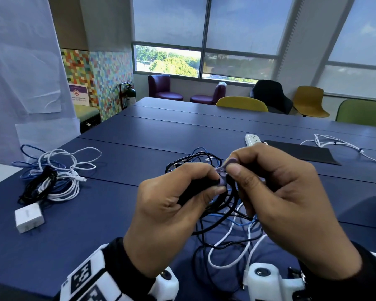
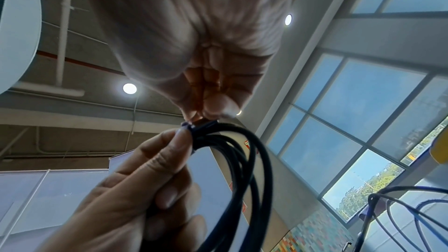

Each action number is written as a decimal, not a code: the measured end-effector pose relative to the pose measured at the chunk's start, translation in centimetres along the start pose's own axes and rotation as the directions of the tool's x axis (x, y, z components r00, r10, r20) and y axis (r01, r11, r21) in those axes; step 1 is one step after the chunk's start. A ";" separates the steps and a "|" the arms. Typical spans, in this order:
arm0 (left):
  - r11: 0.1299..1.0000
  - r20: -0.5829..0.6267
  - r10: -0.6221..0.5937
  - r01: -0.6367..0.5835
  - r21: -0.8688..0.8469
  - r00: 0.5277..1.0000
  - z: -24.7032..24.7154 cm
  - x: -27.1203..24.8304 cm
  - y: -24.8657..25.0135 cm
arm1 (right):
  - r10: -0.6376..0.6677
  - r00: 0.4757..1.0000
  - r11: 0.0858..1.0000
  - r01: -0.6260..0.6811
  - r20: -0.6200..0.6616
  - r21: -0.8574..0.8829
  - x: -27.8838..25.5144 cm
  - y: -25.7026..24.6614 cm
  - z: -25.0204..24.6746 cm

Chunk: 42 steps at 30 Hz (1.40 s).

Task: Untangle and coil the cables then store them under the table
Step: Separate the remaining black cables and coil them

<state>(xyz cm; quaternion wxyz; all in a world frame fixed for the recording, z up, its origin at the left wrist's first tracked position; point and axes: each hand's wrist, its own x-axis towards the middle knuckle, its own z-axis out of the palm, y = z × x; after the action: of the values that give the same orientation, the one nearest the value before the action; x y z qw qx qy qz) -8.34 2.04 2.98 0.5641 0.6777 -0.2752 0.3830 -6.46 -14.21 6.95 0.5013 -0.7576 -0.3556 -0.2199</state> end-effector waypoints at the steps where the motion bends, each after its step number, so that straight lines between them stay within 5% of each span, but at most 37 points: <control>1: 1.000 -0.010 -0.012 0.012 -0.006 1.000 0.0 0.0 0.0 | -0.004 1.000 1.000 0.004 0.004 -0.008 0.0 0.0 0.0; 5: 0.996 -0.019 -0.083 0.082 -0.037 0.996 0.0 0.0 0.3 | -0.039 0.999 0.999 0.039 0.004 -0.031 -0.2 0.2 0.0; 13: 0.952 -0.035 -0.281 0.274 -0.133 0.959 -0.2 0.9 1.3 | -0.330 0.943 0.889 0.299 -0.035 -0.347 -1.1 0.0 0.1; 19: 0.951 -0.041 -0.305 0.303 -0.060 0.951 -0.3 0.8 1.3 | -0.391 0.920 0.836 0.350 -0.010 -0.423 -1.4 0.6 0.5; 28: 0.898 0.025 -0.366 0.360 -0.253 0.930 -1.0 1.9 0.8 | -0.188 0.972 0.939 0.135 -0.144 -0.317 -0.4 2.1 1.3; 31: 0.785 0.039 -0.487 0.457 -0.419 0.872 -1.9 2.6 -0.4 | 0.082 0.996 0.980 -0.089 -0.046 -0.178 0.2 2.9 1.6; 34: 0.672 0.052 -0.592 0.527 -0.520 0.805 -3.0 3.0 -1.1 | 0.355 0.917 0.906 -0.385 0.179 0.177 1.2 2.9 2.4; 37: 0.742 0.033 -0.627 0.610 -0.278 0.778 -4.4 3.5 -1.9 | 0.450 0.849 0.750 -0.527 0.275 0.399 2.7 2.3 3.5; 40: 0.768 0.037 -0.636 0.626 0.139 0.771 -6.7 4.1 -3.0 | 0.494 0.828 0.743 -0.560 0.264 0.366 4.7 2.4 4.5; 42: 0.734 -0.006 -0.649 0.628 0.259 0.760 -8.5 4.6 -3.3 | 0.515 0.809 0.733 -0.587 0.284 0.343 6.1 2.8 5.4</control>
<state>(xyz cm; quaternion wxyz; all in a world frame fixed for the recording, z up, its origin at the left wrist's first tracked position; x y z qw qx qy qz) -4.89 11.32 5.54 0.5609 0.8107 0.0002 0.1677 -0.52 -8.04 7.28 0.6608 -0.7202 -0.1937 0.0850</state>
